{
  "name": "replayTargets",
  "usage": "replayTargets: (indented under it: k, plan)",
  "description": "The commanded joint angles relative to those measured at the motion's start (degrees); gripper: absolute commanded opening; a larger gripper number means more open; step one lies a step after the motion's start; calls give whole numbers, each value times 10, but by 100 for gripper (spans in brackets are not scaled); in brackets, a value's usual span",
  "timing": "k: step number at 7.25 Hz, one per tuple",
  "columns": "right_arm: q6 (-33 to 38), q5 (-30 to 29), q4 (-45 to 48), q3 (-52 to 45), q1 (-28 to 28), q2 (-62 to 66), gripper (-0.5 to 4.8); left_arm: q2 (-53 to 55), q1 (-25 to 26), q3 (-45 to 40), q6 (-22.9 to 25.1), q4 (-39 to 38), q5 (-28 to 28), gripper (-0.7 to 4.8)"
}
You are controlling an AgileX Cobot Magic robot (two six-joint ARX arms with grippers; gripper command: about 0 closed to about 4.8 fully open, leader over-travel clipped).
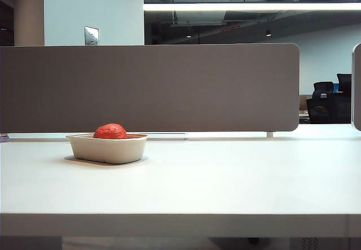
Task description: Pick up the orange and place it into the paper lunchbox.
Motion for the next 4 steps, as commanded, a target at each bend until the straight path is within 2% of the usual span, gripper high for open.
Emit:
replayTargets:
  k: [1,2,4]
  plan:
    - [78,22,-11,-2,-2,0,-4,-2,0,-1,2,4,-2,-5]
    - [42,21,-12,-2,-2,0,-4,-2,0,-1,2,4,-2,-5]
    - [43,21,-14,-2,-3,0,-4,-2,0,-1,2,4,-2,-5]
